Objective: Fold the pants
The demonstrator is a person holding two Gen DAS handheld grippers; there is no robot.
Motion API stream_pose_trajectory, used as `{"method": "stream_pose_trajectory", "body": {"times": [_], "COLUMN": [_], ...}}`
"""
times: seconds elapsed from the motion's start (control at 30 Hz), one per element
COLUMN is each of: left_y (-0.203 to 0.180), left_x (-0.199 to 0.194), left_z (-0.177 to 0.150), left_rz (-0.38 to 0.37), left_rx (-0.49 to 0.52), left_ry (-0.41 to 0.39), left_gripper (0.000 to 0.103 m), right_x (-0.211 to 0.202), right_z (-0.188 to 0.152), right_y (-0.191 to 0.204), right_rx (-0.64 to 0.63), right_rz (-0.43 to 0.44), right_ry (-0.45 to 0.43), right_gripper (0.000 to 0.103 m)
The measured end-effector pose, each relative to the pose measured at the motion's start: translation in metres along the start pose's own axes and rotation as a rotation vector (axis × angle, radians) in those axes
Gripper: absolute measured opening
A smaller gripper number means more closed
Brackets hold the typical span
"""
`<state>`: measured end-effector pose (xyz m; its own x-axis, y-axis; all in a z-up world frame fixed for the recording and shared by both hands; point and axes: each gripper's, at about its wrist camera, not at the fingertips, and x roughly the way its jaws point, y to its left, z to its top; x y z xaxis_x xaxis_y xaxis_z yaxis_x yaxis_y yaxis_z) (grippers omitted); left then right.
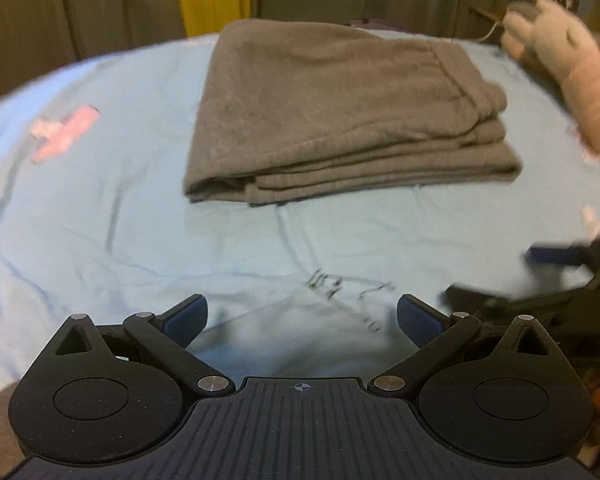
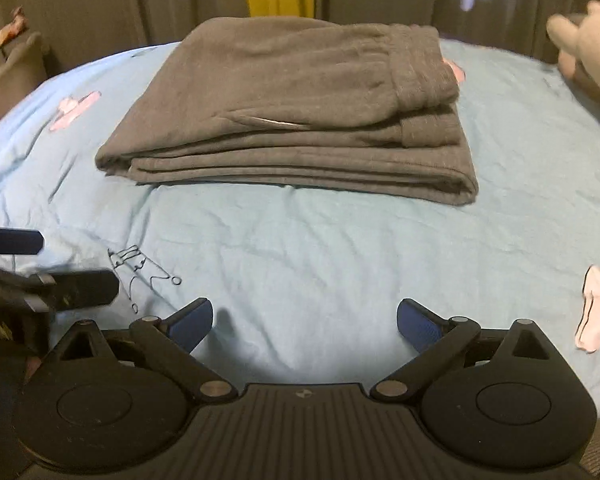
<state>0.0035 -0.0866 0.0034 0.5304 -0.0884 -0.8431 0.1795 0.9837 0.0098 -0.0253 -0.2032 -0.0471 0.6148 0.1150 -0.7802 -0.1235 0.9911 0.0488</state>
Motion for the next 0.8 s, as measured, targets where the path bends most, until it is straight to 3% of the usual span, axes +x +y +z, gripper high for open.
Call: {"method": "stream_pose_trajectory", "body": {"times": [0.07, 0.17, 0.27, 0.4, 0.53, 0.8], "left_y": [0.002, 0.008, 0.010, 0.012, 0.019, 0.029], "left_x": [-0.003, -0.010, -0.007, 0.011, 0.024, 0.047], "left_z": [0.000, 0.003, 0.007, 0.015, 0.019, 0.023], "left_rz": [0.018, 0.008, 0.047, 0.072, 0.059, 0.048], "left_rx": [-0.007, -0.050, -0.064, -0.055, -0.089, -0.143], "left_ry": [-0.002, -0.071, -0.131, -0.092, -0.076, 0.004], "left_gripper": [0.103, 0.103, 0.103, 0.103, 0.103, 0.103], "right_x": [-0.008, -0.012, -0.014, -0.005, 0.001, 0.016], "right_z": [-0.002, -0.001, 0.006, 0.017, 0.021, 0.025], "right_y": [0.004, 0.006, 0.004, 0.005, 0.006, -0.009], "right_rx": [-0.018, -0.029, -0.029, -0.047, -0.072, 0.045], "right_rz": [-0.034, -0.076, -0.079, -0.112, -0.122, -0.099], "right_ry": [-0.048, -0.095, -0.117, -0.105, -0.151, -0.140], "right_gripper": [0.099, 0.099, 0.099, 0.099, 0.099, 0.099]}}
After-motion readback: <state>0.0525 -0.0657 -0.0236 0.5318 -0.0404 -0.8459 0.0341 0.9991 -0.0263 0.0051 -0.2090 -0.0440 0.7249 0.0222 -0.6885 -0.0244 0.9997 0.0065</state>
